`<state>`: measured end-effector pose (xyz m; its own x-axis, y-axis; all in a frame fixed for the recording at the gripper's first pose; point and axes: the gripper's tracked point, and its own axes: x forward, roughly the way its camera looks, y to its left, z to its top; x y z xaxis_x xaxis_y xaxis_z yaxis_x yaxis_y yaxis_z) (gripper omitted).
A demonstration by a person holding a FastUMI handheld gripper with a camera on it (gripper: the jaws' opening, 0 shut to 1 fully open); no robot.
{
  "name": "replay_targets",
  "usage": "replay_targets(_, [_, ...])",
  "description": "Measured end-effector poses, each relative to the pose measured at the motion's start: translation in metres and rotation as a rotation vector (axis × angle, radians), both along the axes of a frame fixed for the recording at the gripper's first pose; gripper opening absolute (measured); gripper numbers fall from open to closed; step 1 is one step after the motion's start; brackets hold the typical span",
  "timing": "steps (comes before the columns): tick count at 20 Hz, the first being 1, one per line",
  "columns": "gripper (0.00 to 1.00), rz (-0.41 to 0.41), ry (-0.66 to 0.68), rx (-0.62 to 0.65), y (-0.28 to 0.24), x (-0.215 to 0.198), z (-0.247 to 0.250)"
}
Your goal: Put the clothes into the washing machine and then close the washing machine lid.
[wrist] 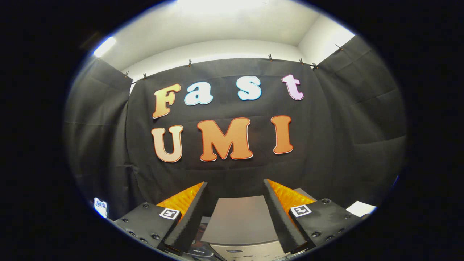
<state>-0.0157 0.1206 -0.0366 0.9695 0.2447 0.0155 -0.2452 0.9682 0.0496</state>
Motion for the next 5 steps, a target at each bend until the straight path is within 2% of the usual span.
replay_targets(5, [0.98, -0.017, -0.007, -0.012, -0.047, -0.010, -0.004])
